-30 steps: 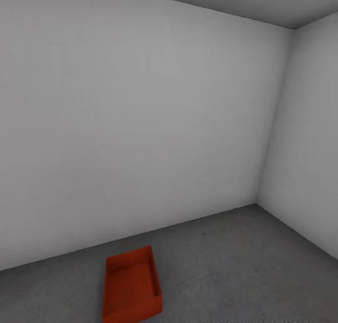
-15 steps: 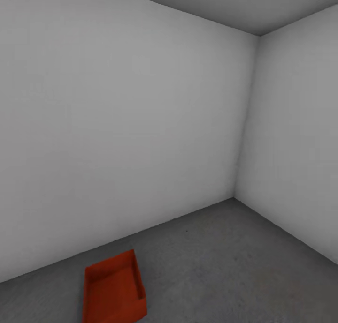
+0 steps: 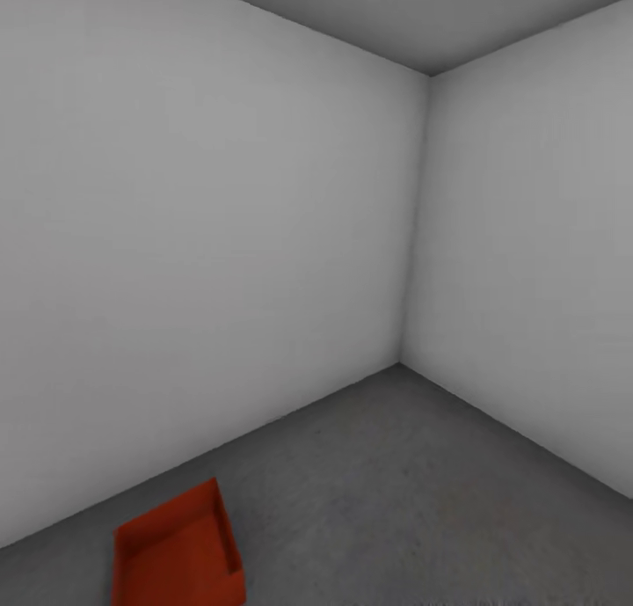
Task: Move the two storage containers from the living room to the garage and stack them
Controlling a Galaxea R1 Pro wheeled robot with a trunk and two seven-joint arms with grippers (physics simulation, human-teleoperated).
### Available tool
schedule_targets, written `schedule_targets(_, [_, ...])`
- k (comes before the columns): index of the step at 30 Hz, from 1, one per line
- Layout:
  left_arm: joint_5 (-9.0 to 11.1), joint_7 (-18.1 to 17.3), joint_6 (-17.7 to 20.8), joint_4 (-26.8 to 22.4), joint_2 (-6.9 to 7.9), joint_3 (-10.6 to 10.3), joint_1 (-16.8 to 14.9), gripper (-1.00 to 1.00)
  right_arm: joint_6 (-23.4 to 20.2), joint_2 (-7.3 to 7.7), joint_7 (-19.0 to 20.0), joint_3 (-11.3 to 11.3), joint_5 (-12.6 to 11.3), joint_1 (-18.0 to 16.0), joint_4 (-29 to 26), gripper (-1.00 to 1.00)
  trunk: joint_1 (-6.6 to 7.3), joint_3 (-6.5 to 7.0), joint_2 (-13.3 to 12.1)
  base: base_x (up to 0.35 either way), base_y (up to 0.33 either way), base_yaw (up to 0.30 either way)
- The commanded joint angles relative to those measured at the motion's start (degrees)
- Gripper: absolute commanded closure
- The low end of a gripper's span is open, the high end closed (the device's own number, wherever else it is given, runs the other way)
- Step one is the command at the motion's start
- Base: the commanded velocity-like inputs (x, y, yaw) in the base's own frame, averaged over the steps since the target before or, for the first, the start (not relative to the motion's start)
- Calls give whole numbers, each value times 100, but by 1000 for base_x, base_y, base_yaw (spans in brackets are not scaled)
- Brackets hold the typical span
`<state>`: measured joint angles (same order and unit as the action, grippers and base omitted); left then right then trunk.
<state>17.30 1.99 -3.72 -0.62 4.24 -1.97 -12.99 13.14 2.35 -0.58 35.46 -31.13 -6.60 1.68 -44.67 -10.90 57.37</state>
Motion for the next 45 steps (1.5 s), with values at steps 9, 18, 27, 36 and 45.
schedule_targets(9, [28, 12, -15, 1, 1, -23, -2, -100, 31, 9, -3, 41, -33, -8, 16, -100, 0, -8, 5, 0, 0, -290])
schedule_targets(18, [28, 12, -15, 1, 3, -23, -2, -100, 30, 11, -3, 40, -33, -8, 16, -100, 0, -8, 5, 0, 0, -290])
schedule_targets(27, [28, 12, -15, 1, 2, -23, -2, -100, 31, 15, -3, 40, -33, -8, 16, -100, 0, -8, 5, 0, 0, -289])
schedule_targets(36, [29, 12, -15, 1, 0, -23, -2, -100, 29, 20, -3, 40, -33, -8, 16, -100, 0, -8, 5, 0, 0, -290])
schedule_targets(45, [28, 12, -15, 1, 3, -23, -2, -100, 23, 19, -3, 40, -33, -8, 16, -100, 0, -8, 5, 0, 0, -289])
